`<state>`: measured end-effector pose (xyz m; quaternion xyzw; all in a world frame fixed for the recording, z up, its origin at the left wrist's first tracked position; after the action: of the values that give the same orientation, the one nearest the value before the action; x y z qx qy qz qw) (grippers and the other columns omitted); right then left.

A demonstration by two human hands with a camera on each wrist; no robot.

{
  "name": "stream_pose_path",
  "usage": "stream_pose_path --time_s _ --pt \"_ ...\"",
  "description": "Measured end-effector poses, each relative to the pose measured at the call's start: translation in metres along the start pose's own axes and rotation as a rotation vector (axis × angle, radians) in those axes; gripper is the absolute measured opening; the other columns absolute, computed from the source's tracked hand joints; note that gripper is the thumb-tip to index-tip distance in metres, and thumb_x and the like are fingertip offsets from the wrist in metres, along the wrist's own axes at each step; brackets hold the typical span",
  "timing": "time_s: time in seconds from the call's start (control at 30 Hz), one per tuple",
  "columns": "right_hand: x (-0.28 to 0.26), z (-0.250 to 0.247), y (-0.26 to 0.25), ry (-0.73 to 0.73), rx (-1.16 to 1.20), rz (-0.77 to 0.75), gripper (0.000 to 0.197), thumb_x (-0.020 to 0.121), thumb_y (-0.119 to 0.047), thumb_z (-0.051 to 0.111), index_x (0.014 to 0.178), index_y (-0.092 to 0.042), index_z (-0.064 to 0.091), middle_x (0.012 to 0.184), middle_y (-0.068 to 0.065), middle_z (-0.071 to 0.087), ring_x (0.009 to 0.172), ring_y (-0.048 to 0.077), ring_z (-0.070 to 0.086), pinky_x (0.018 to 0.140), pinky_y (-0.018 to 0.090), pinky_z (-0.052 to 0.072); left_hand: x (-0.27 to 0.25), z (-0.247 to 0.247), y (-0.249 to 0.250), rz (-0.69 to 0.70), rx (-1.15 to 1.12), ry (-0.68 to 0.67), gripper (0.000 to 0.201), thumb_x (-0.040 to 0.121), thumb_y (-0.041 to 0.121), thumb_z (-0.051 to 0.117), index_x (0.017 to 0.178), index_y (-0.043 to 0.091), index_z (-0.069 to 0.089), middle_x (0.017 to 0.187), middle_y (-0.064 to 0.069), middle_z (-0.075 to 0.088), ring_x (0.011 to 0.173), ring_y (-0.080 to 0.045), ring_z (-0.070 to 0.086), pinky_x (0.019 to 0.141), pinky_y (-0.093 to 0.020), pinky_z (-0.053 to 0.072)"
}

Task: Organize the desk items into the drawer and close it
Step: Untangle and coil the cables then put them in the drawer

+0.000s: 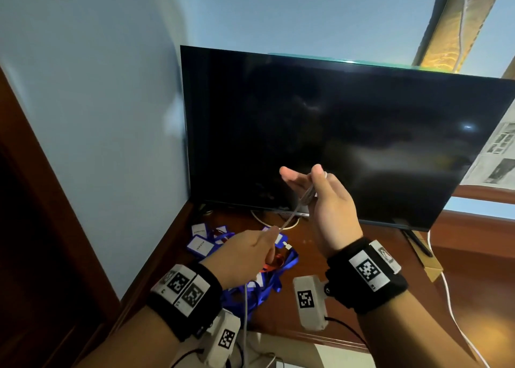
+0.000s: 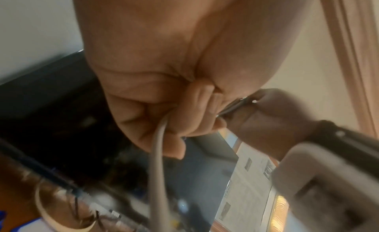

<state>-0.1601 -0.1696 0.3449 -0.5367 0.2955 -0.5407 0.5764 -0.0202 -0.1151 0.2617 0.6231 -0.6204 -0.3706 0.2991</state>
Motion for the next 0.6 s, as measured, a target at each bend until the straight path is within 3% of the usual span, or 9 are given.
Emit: stream_pose_path --time_s 0.07,0.13,0.23,0.33,0.4,0.47,0.6 --pt "0.001 -0.004 0.012 -0.003 -0.294 -0.014 0.033 0.109 -0.036 0.041 0.114 -0.004 0.051 0.115 -0.002 0.076 0.112 0.005 0.069 0.090 0.018 0.048 -0.008 -0.007 0.017 0.077 0.144 0.044 0.061 0.108 0.057 0.028 0.080 0.017 0.065 0.071 0.006 0.062 0.069 -0.011 0.059 0.078 -0.034 0.052" --pt "0.001 -0.003 0.028 -0.064 -0.582 -0.021 0.030 0.107 -0.039 0.045 0.112 -0.010 0.050 0.114 -0.006 0.075 0.104 0.006 0.070 0.085 0.022 0.051 -0.013 -0.015 0.032 0.126 0.296 0.075 0.059 0.110 0.054 0.025 0.083 0.021 0.066 0.078 0.002 0.066 0.077 -0.012 0.062 0.083 -0.038 0.051" --pt "0.001 0.002 0.053 -0.190 -0.929 0.020 0.029 0.106 -0.039 0.048 0.101 -0.011 0.048 0.087 0.000 0.069 0.072 0.011 0.064 0.066 0.031 0.050 -0.014 -0.024 0.046 0.190 0.613 0.124 0.059 0.111 0.052 0.019 0.086 0.022 0.063 0.077 0.000 0.064 0.078 -0.018 0.062 0.077 -0.040 0.049" --pt "-0.009 0.003 0.068 -0.383 -1.222 0.176 0.034 0.109 -0.034 0.040 0.102 -0.007 0.058 0.087 0.009 0.065 0.073 0.022 0.061 0.070 0.036 0.049 -0.006 -0.034 0.038 0.182 0.826 0.183 0.060 0.110 0.052 0.017 0.074 0.022 0.053 0.070 0.003 0.056 0.074 -0.019 0.056 0.071 -0.036 0.043" --pt "-0.019 -0.004 0.073 -0.400 -1.038 0.329 0.049 0.109 -0.040 0.037 0.082 -0.007 0.063 0.066 0.010 0.061 0.054 0.020 0.055 0.057 0.029 0.046 0.002 -0.045 0.026 0.126 0.863 0.218 0.062 0.110 0.053 0.017 0.073 0.021 0.054 0.075 0.001 0.062 0.075 -0.021 0.057 0.075 -0.037 0.047" --pt "-0.028 -0.007 0.077 -0.425 -0.790 0.443 0.062 0.108 -0.047 0.036 0.067 -0.009 0.063 0.048 0.011 0.049 0.038 0.020 0.042 0.042 0.025 0.036 0.010 -0.057 0.012 0.101 0.843 0.246 0.065 0.110 0.053 0.017 0.073 0.018 0.057 0.076 -0.001 0.065 0.072 -0.021 0.057 0.076 -0.037 0.047" --pt "-0.044 0.008 0.076 -0.600 -0.302 0.525 0.064 0.105 -0.053 0.037 0.069 -0.006 0.061 0.047 0.010 0.038 0.029 0.016 0.028 0.037 0.029 0.016 0.021 -0.066 -0.018 0.087 0.558 0.249 0.066 0.109 0.057 0.022 0.063 0.018 0.048 0.061 0.000 0.055 0.059 -0.018 0.053 0.063 -0.035 0.037"
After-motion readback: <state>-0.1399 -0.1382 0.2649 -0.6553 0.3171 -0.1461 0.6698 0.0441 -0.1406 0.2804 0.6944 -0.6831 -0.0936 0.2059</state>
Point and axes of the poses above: each hand's wrist, its own x-axis towards the middle knuckle, its own z-axis out of the palm, y = z × x, the point moved 6 cm from there along x, towards the middle knuckle
